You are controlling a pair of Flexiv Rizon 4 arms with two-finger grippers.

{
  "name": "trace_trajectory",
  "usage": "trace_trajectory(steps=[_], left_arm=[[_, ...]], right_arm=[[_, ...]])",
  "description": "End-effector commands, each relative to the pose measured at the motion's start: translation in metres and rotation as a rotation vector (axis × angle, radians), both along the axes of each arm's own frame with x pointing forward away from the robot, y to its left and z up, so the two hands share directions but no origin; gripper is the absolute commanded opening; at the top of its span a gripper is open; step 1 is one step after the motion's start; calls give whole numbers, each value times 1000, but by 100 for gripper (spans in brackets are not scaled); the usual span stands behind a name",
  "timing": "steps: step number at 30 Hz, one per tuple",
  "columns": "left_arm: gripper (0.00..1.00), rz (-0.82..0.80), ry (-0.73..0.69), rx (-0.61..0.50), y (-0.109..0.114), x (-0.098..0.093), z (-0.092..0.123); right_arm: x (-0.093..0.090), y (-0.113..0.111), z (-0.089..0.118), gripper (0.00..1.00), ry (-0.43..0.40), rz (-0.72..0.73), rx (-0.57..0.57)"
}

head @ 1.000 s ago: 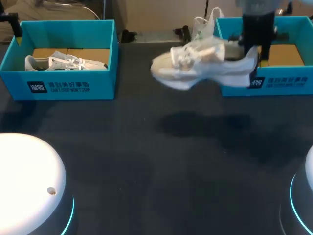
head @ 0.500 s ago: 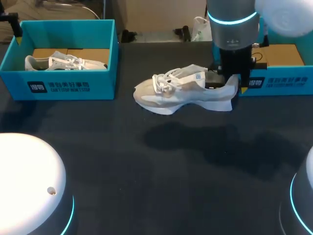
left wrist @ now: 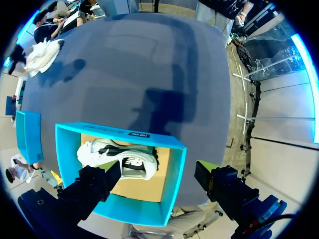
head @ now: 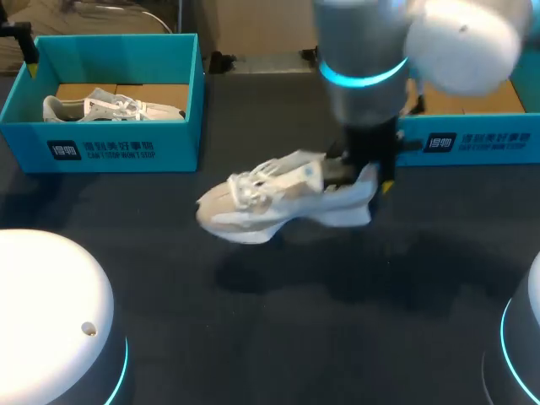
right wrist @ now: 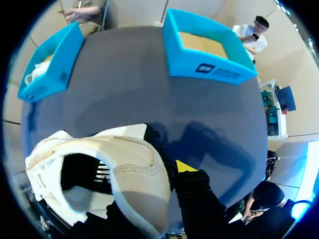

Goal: Take the shoe out of the shoebox, open the shoe tongue, remove and reinsert the insole, then place the shoe into the shoebox

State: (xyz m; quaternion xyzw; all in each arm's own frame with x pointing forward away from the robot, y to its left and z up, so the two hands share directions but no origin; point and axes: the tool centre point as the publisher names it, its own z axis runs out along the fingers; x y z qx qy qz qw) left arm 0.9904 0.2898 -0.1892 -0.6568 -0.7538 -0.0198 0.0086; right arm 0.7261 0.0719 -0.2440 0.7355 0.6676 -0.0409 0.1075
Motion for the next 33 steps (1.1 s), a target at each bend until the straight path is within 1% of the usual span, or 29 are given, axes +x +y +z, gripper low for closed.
trace_trajectory(steps=[1,2,4,6,7,8,9,11,13,18,23,29,33], left_arm=[[100,-1,-4,1,0,-2,0],[100,-1,-4,1,0,-2,0],[100,-1,-4,1,0,-2,0],[100,-1,-4,1,0,-2,0],[100,-1,-4,1,0,-2,0],[100,-1,-4,1,0,-2,0],[100,-1,-4,1,0,-2,0],[100,-1,-4,1,0,-2,0],[100,-1,-4,1,0,-2,0],[100,-1,-4,1,0,-2,0],[100,-1,-4,1,0,-2,0],[100,-1,-4,1,0,-2,0],[100,-1,-4,1,0,-2,0]], right_arm=[[-10,45,-33,0,9,2,-31],[-13,49,-39,0,10,4,-5],[-18,57,-53,0,33,21,-14],[-22,62,-66,0,43,29,16],[-23,65,-74,0,60,29,0],[-25,66,-79,0,68,31,6],[-27,67,-85,0,66,35,39],[-29,67,-94,0,80,32,36],[-31,68,-98,0,76,31,52],[-34,68,-107,0,62,38,39],[-31,61,-119,0,57,27,43],[-30,62,-133,0,83,27,60],[-30,63,-144,0,108,26,51]])
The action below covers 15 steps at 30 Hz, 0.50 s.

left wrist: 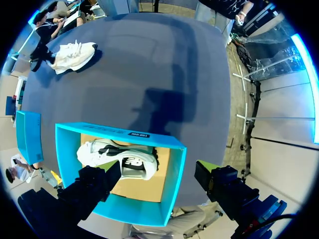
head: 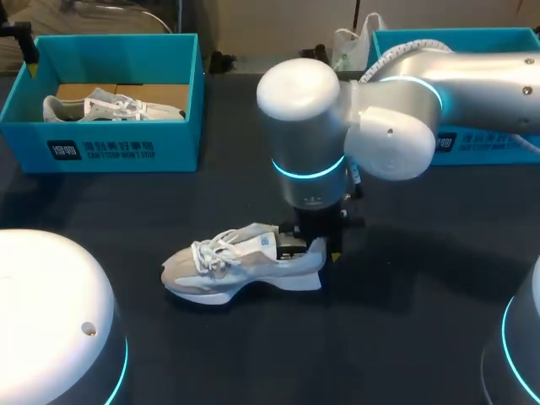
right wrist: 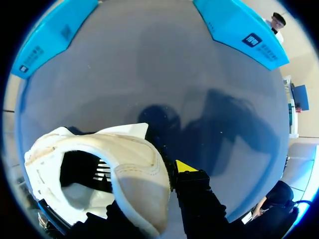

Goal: Take the shoe out of the shoebox, open the shoe tongue, remove and reinsert the insole, then place the shoe into the shoebox

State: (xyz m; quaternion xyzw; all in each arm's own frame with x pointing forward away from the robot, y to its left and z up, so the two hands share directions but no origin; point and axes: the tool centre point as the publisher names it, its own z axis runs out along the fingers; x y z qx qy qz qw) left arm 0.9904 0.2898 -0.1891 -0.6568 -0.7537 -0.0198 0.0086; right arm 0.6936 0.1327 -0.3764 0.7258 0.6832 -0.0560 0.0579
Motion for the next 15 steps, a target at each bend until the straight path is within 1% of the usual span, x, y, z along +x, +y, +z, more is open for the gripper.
trace_trajectory(steps=[1,12,13,14,15], left_arm=[[100,-1,-4,1,0,-2,0],[100,-1,-4,1,0,-2,0],[100,-1,-4,1,0,-2,0],[100,-1,-4,1,0,-2,0],[100,-1,-4,1,0,-2,0]], right_arm=[[3,1,-14,0,16,-2,-2],[2,2,-26,0,23,4,2],[2,2,-26,9,22,4,3],[1,2,-25,26,21,4,4],[1,2,-23,54,21,5,5]])
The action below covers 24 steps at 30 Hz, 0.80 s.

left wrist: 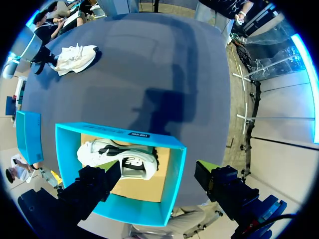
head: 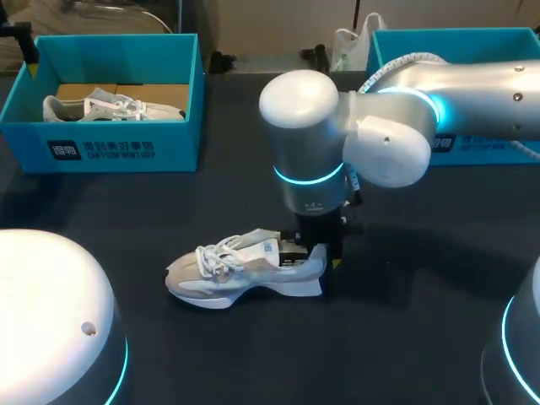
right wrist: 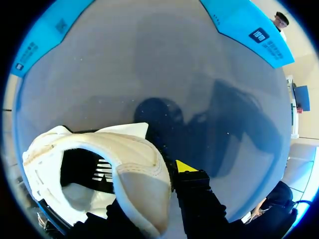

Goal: Take the shoe out of the shoebox, open the shoe tongue, remove and reinsert the insole, then place the shoe into the shoebox

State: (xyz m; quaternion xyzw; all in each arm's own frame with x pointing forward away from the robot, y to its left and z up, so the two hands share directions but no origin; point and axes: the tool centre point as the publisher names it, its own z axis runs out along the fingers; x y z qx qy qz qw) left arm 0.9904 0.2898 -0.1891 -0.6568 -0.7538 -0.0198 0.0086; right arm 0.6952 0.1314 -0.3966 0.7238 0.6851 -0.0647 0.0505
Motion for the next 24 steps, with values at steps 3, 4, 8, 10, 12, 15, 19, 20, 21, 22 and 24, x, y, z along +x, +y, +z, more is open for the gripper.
trace_trajectory(steps=[3,4,8,10,12,15,19,20,21,22,24], left_arm=[[100,-1,-4,1,0,-2,0],[100,-1,-4,1,0,-2,0],[100,-1,-4,1,0,-2,0],[100,-1,-4,1,0,-2,0],[100,-1,-4,1,0,-2,0],[100,-1,-4,1,0,-2,0],[100,-1,-4,1,0,-2,0],[100,-1,-4,1,0,-2,0],[100,-1,-4,1,0,-2,0],[100,-1,-4,1,0,-2,0],[100,-1,-4,1,0,-2,0]], right_arm=[[-2,2,8,100,-11,0,17],[-2,2,13,100,-4,-7,12],[-3,1,39,100,-15,2,39],[-4,-1,54,100,-23,10,69],[-3,-6,69,100,-29,23,111],[-3,-13,89,100,-44,57,161],[-2,-27,109,100,-123,251,354],[-5,-30,114,100,-190,416,468],[-10,-33,117,100,-252,567,543],[-10,-33,117,100,-252,567,543],[-10,-33,117,100,-252,567,543]])
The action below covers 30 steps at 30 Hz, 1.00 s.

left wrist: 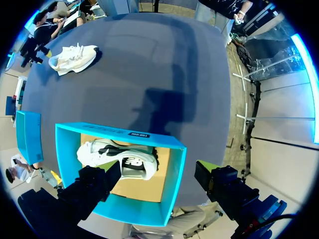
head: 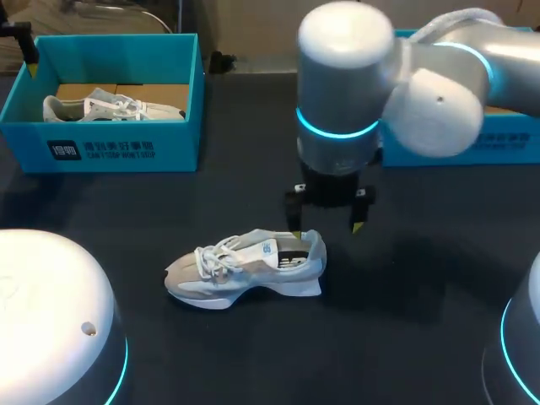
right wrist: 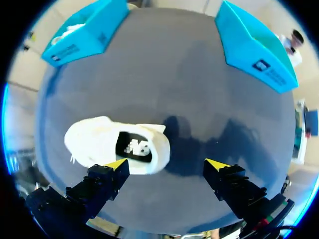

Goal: Take the shoe out of the shoebox, open the shoe tongue, remove and reinsert the insole, then place the shoe into the shoebox

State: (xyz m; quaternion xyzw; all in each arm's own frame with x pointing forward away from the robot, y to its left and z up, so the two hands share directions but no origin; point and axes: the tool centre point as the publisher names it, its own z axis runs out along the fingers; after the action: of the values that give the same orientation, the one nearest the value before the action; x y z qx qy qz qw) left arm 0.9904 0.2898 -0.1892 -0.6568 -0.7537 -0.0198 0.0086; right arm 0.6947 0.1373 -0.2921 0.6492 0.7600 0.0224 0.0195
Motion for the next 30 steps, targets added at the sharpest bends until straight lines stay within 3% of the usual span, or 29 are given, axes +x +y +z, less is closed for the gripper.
trace_trajectory(steps=[1,8,12,16,27,29,30], left_arm=[[100,-1,-4,1,0,-2,0],[100,-1,-4,1,0,-2,0],[100,-1,-4,1,0,-2,0],[100,-1,-4,1,0,-2,0],[100,-1,-4,1,0,-2,0],[100,-1,-4,1,0,-2,0],[100,-1,-4,1,0,-2,0]], right_arm=[[-9,-39,12,100,-173,350,383],[-9,-39,12,100,-173,350,383],[-5,-57,4,100,-179,513,583],[-1,-82,6,100,-199,815,984],[-1,-82,6,100,-199,815,984],[-2,-85,1,100,-327,874,1044],[-3,-87,-3,100,-351,896,1046]])
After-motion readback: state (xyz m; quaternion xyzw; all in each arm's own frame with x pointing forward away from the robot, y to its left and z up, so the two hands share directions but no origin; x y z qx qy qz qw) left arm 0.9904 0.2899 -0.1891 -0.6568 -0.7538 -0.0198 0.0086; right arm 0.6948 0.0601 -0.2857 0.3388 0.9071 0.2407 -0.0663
